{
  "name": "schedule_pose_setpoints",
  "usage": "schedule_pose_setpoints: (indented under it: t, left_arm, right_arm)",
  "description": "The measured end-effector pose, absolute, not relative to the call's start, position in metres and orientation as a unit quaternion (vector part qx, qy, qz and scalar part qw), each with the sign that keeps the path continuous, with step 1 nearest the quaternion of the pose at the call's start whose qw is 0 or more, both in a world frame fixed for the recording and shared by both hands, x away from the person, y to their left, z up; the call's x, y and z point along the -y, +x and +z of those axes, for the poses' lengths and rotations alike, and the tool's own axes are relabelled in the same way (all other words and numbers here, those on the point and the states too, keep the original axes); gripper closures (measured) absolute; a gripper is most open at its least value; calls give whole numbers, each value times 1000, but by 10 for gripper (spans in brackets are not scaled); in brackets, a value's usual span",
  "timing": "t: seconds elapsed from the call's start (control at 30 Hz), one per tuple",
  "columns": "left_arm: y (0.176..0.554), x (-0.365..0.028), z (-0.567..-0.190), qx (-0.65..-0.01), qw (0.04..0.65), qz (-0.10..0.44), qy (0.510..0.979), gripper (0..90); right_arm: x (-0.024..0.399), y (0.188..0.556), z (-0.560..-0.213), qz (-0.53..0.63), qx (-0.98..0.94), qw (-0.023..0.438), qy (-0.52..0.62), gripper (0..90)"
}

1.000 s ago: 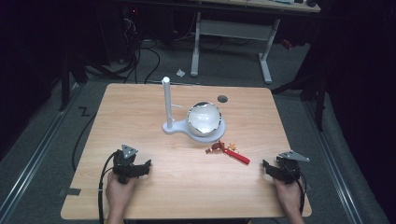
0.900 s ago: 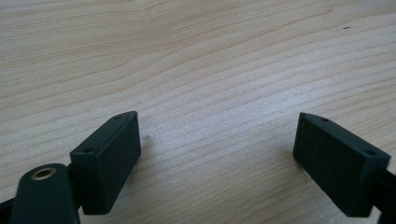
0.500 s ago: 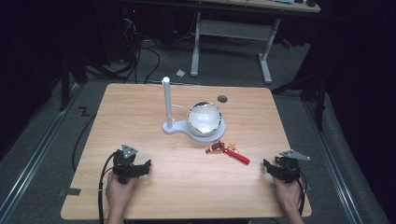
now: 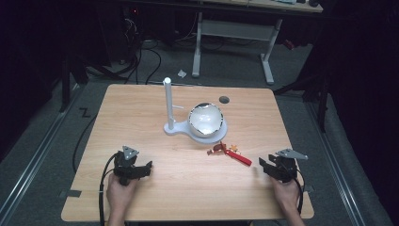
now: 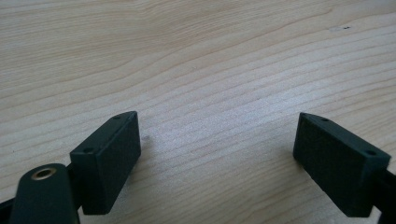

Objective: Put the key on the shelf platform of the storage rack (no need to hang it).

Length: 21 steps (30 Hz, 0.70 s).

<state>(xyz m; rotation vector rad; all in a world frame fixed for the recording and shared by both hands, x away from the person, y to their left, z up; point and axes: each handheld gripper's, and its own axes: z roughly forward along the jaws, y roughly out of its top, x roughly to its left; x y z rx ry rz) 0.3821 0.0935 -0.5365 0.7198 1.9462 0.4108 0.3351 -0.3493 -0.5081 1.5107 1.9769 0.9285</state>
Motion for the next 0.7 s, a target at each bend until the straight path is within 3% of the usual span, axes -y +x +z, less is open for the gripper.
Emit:
schedule_pose_setpoints:
  t: [0.7]
  left_arm:
    - [382,-93,-537,-802,491,169,296,152]
  right_arm:
    - [304,357,-495,386,-745,204,504,532]
